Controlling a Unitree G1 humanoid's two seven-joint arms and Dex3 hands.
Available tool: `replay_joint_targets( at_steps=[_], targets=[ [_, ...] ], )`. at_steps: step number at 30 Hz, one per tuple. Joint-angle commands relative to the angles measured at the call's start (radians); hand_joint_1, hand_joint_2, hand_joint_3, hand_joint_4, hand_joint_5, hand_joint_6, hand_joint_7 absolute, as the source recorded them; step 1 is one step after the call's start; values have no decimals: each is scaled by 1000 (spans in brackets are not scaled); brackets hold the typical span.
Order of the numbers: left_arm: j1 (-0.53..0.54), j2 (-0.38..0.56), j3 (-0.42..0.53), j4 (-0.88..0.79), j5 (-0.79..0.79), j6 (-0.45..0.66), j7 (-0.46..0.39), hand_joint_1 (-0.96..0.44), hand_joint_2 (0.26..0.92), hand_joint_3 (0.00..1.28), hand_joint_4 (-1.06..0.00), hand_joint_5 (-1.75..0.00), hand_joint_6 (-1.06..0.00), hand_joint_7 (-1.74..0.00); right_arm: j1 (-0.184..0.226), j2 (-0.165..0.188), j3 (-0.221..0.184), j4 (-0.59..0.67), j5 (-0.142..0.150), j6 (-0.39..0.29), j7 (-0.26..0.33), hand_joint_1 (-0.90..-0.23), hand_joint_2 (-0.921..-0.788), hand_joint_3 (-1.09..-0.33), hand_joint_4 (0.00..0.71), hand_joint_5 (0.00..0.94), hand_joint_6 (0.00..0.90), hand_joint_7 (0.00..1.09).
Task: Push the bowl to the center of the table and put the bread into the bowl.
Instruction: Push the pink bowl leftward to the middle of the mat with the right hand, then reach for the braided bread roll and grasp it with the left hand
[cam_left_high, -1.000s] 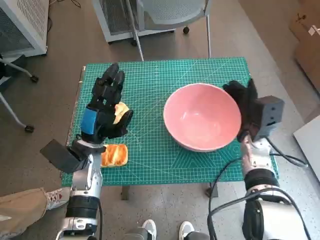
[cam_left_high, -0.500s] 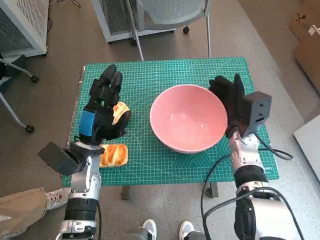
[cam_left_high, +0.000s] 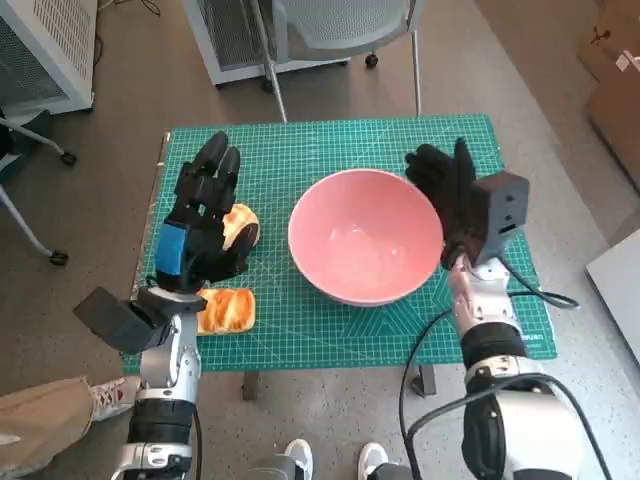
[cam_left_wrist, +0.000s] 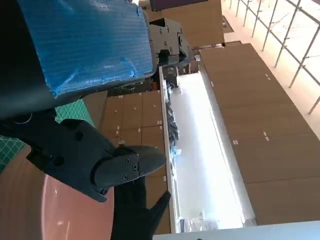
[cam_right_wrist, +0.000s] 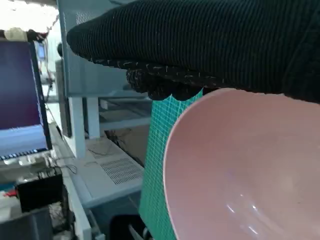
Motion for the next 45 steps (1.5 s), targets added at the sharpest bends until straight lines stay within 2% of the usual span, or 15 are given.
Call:
replay_joint_targets(
  at_steps=[1,7,12,19,23,27,28,33,40,42,45],
  targets=[
    [20,-3,5,-22,-5,-8,6,-346,678,683,-59,-14,1,-402,-4,19,4,13,-8,25,-6,-591,-921,-749,168,18,249,26],
    [29,-3,4,-30,-1,-11,12,-339,678,679,-62,-14,1,-399,-1,9,6,10,-9,11,11,-596,-921,-732,179,18,252,27],
    [44,3,8,-46,0,-12,17,-320,679,672,-66,-15,1,-405,1,-21,13,-2,-12,-25,26,-582,-921,-735,183,16,254,28],
    [65,7,11,-71,10,-17,31,-325,683,649,-77,-17,1,-430,19,-57,8,-44,2,-150,54,-532,-921,-788,144,3,221,13],
    [72,13,11,-80,26,-22,46,-333,690,620,-85,-18,1,-437,42,-83,-9,-70,28,-257,101,-530,-921,-788,130,0,210,7],
    [76,18,8,-89,50,-35,65,-339,693,592,-96,-21,1,-440,64,-103,-48,-98,88,-371,192,-558,-921,-758,125,0,210,7],
    [77,19,6,-92,60,-41,71,-339,693,589,-98,-21,1,-440,71,-103,-63,-117,118,-410,231,-562,-921,-755,125,0,210,7],
    [80,30,0,-109,91,-48,91,-333,718,505,-116,-18,1,-444,102,-87,-100,-191,220,-520,356,-603,-921,-729,131,4,229,15],
    [101,86,-12,-154,207,-64,130,-319,750,381,-146,-17,1,-490,144,-74,-109,-271,312,-592,477,-615,-921,-721,142,8,237,18],
    [107,108,-15,-163,239,-63,135,-323,805,236,-149,-8,-3,-500,150,-72,-109,-280,329,-595,498,-612,-921,-721,145,8,239,18],
    [133,166,-20,-215,314,-32,141,-333,845,126,-149,-3,-27,-471,157,-73,-111,-284,348,-587,521,-616,-921,-709,146,7,239,17]
  ],
)
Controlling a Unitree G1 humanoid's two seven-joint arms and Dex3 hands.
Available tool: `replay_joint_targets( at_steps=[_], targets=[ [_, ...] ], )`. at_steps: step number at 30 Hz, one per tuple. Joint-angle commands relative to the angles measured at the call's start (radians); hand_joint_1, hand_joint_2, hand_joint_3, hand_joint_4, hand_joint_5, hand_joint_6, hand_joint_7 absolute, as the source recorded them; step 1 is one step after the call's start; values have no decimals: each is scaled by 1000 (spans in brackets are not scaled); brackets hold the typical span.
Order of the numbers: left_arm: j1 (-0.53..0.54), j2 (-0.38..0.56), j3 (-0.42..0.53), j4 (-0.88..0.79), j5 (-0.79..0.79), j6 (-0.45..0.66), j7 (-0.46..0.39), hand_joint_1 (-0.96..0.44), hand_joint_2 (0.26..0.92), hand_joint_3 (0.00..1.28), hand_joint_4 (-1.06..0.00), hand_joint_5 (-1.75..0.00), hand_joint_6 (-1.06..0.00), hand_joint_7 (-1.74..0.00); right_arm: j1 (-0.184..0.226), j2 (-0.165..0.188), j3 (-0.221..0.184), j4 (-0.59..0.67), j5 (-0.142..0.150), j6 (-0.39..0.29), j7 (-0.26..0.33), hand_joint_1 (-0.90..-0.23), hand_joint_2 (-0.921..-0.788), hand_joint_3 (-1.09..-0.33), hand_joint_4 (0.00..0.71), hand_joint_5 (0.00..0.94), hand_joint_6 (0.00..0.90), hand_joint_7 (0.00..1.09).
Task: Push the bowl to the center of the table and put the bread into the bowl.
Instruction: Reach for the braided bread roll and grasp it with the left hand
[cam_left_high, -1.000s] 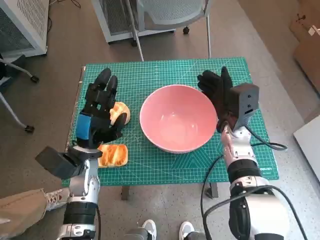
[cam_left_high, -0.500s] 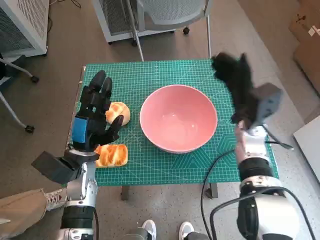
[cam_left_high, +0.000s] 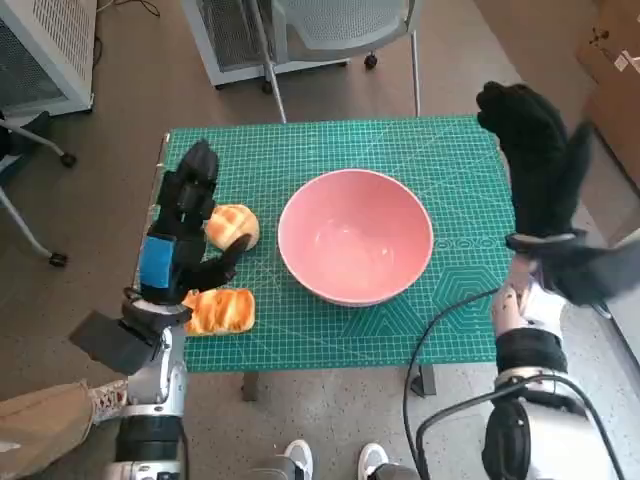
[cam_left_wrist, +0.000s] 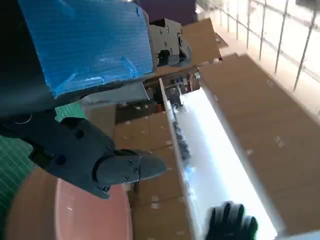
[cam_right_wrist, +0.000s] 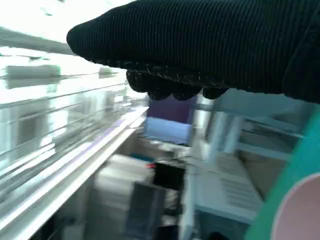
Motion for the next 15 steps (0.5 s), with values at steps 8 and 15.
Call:
replay_joint_targets(
  at_steps=[8,15],
  targets=[
    [168,217,-17,-398,405,354,7,-327,783,8,-166,-1,-277,-129,51,7,-9,-1,43,18,47,-623,-921,-679,147,5,243,17],
    [216,263,-91,-655,632,779,-168,-172,700,6,-153,-2,-366,-32,53,12,-8,11,35,27,37,-619,-921,-674,155,7,244,16]
  ],
)
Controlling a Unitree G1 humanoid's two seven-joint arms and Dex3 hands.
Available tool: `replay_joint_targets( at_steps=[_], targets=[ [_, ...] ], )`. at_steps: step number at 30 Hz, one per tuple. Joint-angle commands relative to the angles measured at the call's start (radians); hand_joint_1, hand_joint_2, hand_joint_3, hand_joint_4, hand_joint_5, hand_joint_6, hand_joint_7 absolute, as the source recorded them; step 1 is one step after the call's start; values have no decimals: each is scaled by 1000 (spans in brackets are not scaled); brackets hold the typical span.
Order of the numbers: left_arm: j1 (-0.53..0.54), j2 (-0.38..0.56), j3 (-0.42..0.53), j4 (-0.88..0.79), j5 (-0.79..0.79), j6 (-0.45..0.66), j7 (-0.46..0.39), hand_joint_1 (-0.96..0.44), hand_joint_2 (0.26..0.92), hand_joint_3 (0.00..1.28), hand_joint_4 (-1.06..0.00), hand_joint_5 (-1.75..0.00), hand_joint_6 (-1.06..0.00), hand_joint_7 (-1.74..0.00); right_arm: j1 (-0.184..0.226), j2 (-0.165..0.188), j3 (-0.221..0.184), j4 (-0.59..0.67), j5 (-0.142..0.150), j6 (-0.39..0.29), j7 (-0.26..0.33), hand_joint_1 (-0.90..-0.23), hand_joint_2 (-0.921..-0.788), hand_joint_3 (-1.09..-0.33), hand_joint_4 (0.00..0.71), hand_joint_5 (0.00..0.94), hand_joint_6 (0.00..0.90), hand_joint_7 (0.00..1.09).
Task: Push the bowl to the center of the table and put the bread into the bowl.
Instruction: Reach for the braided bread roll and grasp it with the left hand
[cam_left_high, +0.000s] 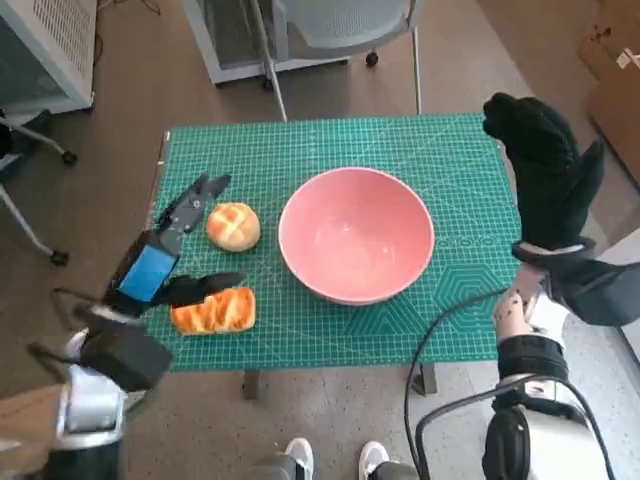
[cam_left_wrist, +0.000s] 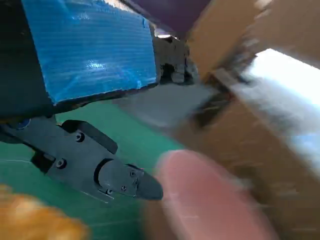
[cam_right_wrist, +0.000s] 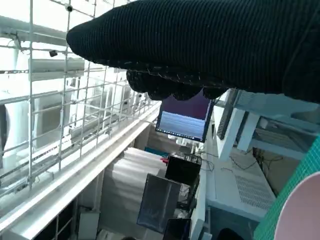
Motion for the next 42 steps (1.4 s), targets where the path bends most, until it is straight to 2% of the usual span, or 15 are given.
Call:
replay_joint_targets(
  at_steps=[1,8,21,42],
  targets=[
    [53,53,-85,-257,218,387,-171,-157,697,6,-151,-2,-369,-29,32,12,2,22,2,24,-5,-619,-921,-674,156,7,244,16],
    [63,34,-143,-310,303,486,-206,-91,683,1,-166,-8,-398,-15,31,14,6,23,0,35,-4,-619,-921,-672,160,7,246,15],
    [18,66,-230,-299,364,648,-286,-108,700,4,-180,-1,-389,0,25,21,6,25,9,61,11,-619,-921,-662,165,5,243,10],
    [-67,88,-363,-116,434,737,-277,-126,726,3,-177,-2,-384,-2,24,23,-2,41,20,70,32,-613,-921,-649,169,3,247,8]
  ],
)
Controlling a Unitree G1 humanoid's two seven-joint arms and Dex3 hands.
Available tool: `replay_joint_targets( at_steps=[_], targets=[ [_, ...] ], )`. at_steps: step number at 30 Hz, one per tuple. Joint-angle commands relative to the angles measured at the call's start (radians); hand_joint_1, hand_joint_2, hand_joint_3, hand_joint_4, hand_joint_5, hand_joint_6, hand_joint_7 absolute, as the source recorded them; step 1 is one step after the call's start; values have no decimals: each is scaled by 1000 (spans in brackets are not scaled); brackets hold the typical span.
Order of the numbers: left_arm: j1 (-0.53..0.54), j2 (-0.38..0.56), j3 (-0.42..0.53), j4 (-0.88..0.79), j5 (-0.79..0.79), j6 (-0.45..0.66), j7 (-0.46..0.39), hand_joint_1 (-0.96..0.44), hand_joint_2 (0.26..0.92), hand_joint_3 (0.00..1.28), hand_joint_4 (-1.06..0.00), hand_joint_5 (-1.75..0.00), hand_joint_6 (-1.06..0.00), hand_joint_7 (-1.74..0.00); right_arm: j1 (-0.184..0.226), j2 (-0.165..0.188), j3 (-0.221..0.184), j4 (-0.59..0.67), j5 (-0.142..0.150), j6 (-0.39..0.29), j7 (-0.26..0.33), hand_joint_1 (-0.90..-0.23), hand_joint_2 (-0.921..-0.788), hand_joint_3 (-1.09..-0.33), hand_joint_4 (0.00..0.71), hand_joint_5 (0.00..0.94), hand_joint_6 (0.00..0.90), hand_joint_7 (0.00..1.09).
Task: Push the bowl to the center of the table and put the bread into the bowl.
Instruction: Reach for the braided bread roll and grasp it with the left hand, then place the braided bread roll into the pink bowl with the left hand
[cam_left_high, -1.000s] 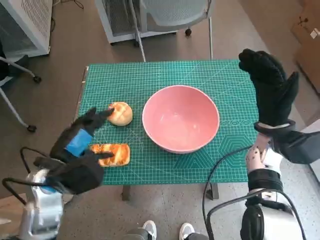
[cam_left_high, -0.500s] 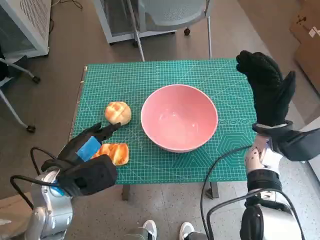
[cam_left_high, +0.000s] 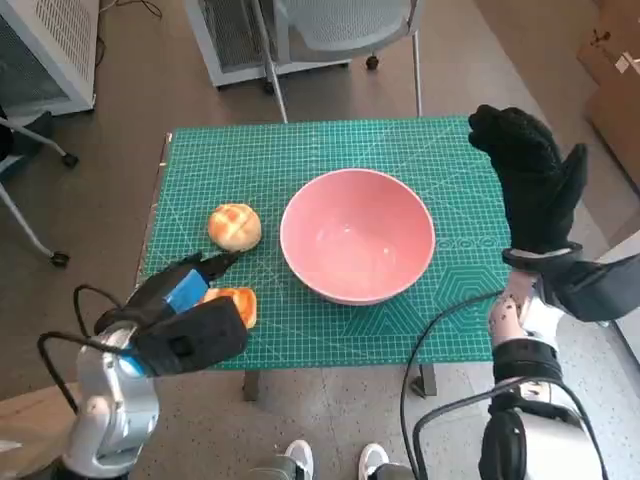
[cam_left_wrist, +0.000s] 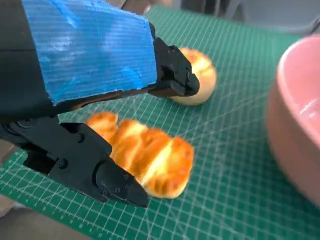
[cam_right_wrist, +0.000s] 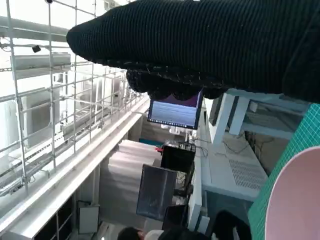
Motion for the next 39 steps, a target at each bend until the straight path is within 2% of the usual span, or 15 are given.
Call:
replay_joint_targets(
  at_steps=[1,6,13,14,16,17,18,19,21,24,27,29,32,37,39],
  targets=[
    [-37,8,-30,54,26,27,7,-118,727,3,-182,-4,-389,-4,17,8,-2,16,3,10,6,-613,-921,-648,168,2,247,8],
    [-70,0,-49,124,35,50,19,-66,743,6,-229,-13,-434,-14,20,11,-1,9,4,11,5,-612,-921,-646,168,2,248,8],
    [-97,-12,-70,197,37,80,54,29,799,5,-376,-8,-581,-18,24,12,-1,2,5,11,5,-607,-921,-645,169,1,249,7],
    [-97,-13,-73,205,36,81,61,41,811,5,-449,-15,-616,-19,25,12,-2,0,5,10,4,-606,-921,-645,169,2,250,7],
    [-97,-13,-77,214,34,83,71,63,837,2,-667,-39,-691,-12,27,13,-2,-3,5,10,3,-606,-921,-645,170,2,250,7],
    [-95,-11,-81,223,34,79,78,66,841,2,-699,-39,-702,-11,28,13,-3,-4,6,10,3,-605,-921,-645,170,2,250,7],
    [-94,-9,-84,230,34,75,84,177,870,12,-711,-445,-775,-28,28,13,-3,-5,7,11,3,-605,-921,-646,170,1,250,7],
    [-94,-7,-87,235,33,73,89,247,888,25,-712,-714,-823,-37,28,13,-3,-5,8,12,3,-605,-921,-646,169,1,250,6],
    [-90,-2,-91,237,31,67,97,308,904,36,-711,-948,-865,-44,29,13,-4,-6,9,13,3,-605,-921,-646,169,1,249,6],
    [-71,21,-97,223,29,38,106,103,915,43,-690,-1178,-761,-645,30,12,-7,-5,11,17,4,-604,-921,-647,171,2,249,5],
    [-53,41,-94,181,26,26,93,35,919,45,-668,-1167,-724,-958,32,12,-9,-8,12,18,4,-605,-921,-648,173,2,248,5],
    [-33,58,-75,112,14,18,73,19,920,45,-663,-1156,-713,-1041,34,13,-9,-11,12,19,2,-605,-921,-647,175,3,249,5],
    [-9,76,-46,35,-11,0,56,7,920,46,-658,-1174,-708,-1072,36,14,-9,-16,12,22,0,-606,-921,-643,178,4,249,5],
    [29,88,23,-78,-76,-55,57,3,920,41,-665,-1220,-715,-1025,38,17,-10,-20,11,26,-2,-607,-921,-639,180,4,248,4],
    [41,87,48,-117,-101,-79,65,3,917,24,-702,-1193,-736,-991,37,16,-10,-19,11,28,-2,-607,-921,-639,180,4,248,4]
  ],
)
